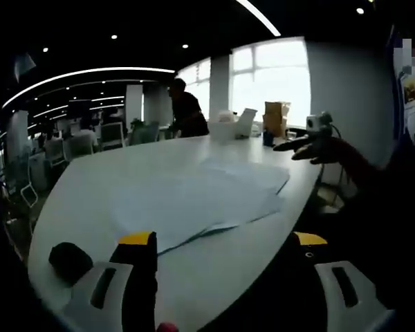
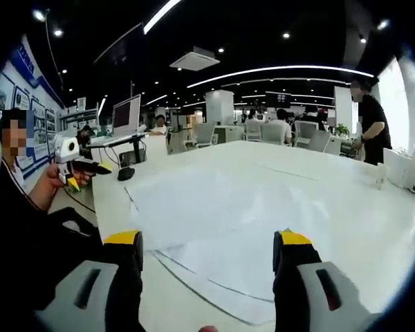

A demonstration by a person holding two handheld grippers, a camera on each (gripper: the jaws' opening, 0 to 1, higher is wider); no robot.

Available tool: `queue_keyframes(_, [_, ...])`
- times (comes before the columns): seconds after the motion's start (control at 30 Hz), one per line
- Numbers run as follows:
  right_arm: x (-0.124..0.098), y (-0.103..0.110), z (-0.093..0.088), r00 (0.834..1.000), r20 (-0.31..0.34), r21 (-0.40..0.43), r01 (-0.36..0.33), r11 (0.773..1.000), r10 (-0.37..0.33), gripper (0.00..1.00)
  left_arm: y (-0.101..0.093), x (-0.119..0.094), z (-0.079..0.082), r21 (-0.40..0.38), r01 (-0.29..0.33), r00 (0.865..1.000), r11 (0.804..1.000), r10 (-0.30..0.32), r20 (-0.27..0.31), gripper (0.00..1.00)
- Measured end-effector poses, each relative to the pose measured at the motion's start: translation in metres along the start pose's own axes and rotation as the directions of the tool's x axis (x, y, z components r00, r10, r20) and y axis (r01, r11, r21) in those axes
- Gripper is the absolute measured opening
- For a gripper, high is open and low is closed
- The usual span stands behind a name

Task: Organize the stack of printing papers by aligning and flattening the scattered papers on the table

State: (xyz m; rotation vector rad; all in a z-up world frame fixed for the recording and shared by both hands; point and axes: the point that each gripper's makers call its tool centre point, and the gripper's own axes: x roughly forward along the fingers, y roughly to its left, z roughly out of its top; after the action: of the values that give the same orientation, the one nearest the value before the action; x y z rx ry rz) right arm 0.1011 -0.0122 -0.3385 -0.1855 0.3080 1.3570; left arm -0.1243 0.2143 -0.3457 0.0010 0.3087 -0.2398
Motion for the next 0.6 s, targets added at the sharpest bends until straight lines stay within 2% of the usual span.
queue_keyframes(0.6, [0.0025, -0.0085, 0.0072, 1.000, 0.012, 0.001, 0.006, 1.000, -0.006, 0.72, -0.0035, 0.0040, 0.0030, 0.005, 0.007, 1.000, 1.000, -0.007, 0.000, 0.81])
